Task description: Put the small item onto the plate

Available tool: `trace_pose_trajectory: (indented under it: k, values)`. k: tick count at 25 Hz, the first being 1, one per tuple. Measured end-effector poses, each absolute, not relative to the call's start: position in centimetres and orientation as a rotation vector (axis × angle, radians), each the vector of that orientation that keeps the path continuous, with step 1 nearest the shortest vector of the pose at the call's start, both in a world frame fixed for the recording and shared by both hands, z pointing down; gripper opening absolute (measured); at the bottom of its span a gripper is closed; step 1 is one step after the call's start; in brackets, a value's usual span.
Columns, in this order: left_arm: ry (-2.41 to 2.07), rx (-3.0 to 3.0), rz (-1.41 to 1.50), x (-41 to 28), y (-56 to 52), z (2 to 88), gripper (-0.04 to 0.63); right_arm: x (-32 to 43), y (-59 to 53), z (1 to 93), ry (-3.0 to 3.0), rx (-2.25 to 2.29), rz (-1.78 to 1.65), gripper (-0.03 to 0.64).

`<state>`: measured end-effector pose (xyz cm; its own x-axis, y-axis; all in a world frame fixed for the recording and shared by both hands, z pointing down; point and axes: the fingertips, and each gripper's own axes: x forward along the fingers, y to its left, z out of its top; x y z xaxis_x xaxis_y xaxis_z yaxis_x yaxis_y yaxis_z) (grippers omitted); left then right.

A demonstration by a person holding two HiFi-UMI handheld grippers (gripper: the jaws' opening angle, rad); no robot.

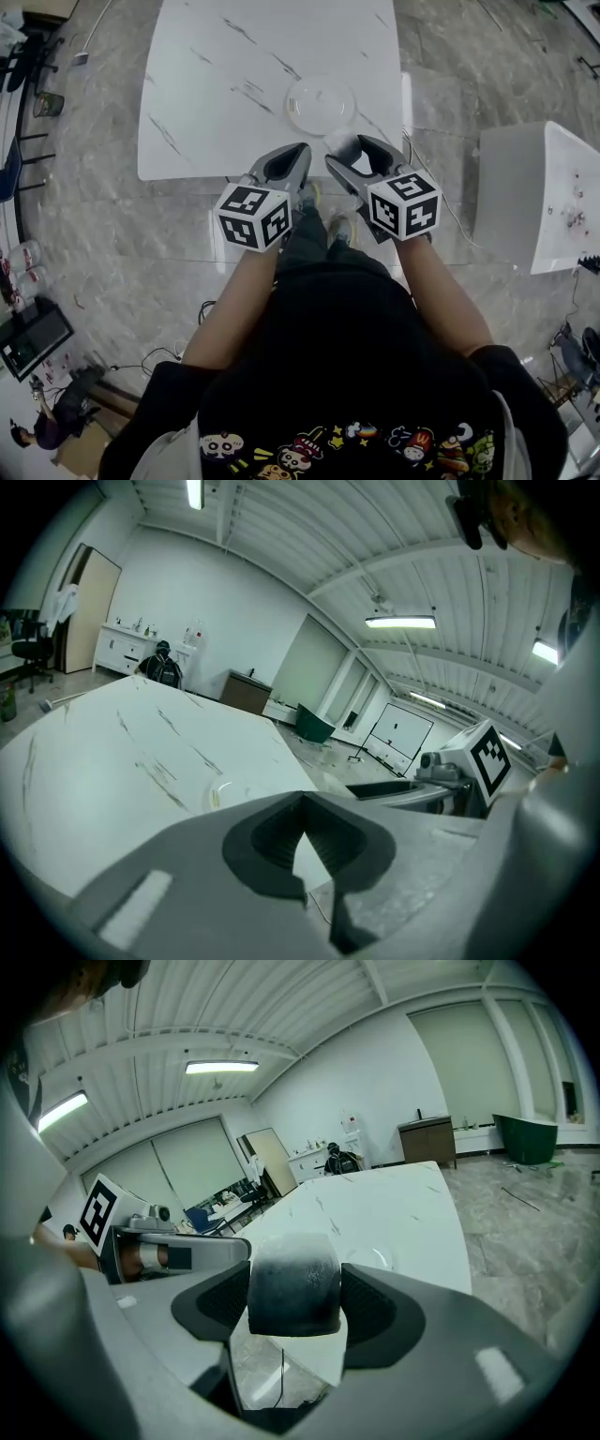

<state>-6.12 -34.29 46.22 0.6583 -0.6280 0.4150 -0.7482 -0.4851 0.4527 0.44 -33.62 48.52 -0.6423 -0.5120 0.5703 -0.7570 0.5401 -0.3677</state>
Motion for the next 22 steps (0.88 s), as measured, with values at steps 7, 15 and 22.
trace_pose_trajectory:
  k: [7,15,22]
  values:
    - [-1.008,2.222,0.305,-6.7,-37.6,50.0,0.000,-0.2,-38.4,52.9,-2.276,1.038,0.841,0.330]
    - [-0.963,2.167,0.316,-7.3,-40.5,53.1,0.000,-1.4,-43.3,58.0,-2.140,1.001,0.824,0.330]
    - [-0.970,2.110,0.332,-8.1,-42.1,55.0,0.000,-2.0,-45.4,60.1,-2.047,0.976,0.793,0.330]
